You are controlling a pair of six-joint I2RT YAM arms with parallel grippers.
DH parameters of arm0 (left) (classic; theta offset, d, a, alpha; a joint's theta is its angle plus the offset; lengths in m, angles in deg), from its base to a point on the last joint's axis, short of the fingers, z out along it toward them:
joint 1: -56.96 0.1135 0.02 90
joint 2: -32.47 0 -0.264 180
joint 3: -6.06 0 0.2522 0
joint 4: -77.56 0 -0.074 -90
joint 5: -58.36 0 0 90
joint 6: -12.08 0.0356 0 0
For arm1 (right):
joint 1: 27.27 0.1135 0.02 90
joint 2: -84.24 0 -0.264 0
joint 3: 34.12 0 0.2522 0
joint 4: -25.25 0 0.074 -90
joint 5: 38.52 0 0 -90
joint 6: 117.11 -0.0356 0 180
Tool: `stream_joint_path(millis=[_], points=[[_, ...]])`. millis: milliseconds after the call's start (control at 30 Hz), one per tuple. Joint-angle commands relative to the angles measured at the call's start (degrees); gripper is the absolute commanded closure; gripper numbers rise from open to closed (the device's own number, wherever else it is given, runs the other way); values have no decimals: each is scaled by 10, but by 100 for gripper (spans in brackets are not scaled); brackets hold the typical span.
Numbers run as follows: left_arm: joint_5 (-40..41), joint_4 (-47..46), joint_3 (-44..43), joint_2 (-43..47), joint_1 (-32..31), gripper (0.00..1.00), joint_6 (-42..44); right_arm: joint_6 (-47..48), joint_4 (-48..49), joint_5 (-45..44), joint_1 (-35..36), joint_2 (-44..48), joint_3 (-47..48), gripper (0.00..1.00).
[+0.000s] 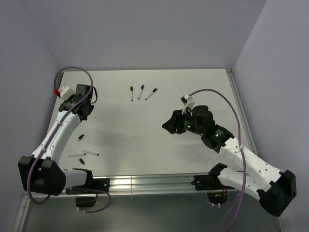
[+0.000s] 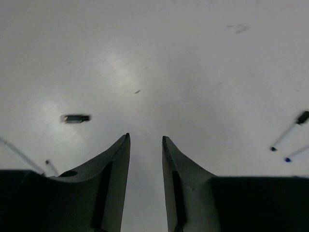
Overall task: Insert the pens into the pen caps
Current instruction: Pick up the pen from the center of the board.
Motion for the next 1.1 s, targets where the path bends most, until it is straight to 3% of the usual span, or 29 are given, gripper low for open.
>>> stream_joint_path(millis=[0,200,600,1067], points=[[31,109,43,36,25,61,-135,-4,47,18,-3,22,-1,50],[-11,147,141,77,47,62,-220,-1,37,5,-4,38,-4,50],[-74,123,267,121,47,66,-259,-3,37,13,-4,56,-7,50],[-98,74,304,105,47,65,-261,-1,38,21,-3,54,-8,49]])
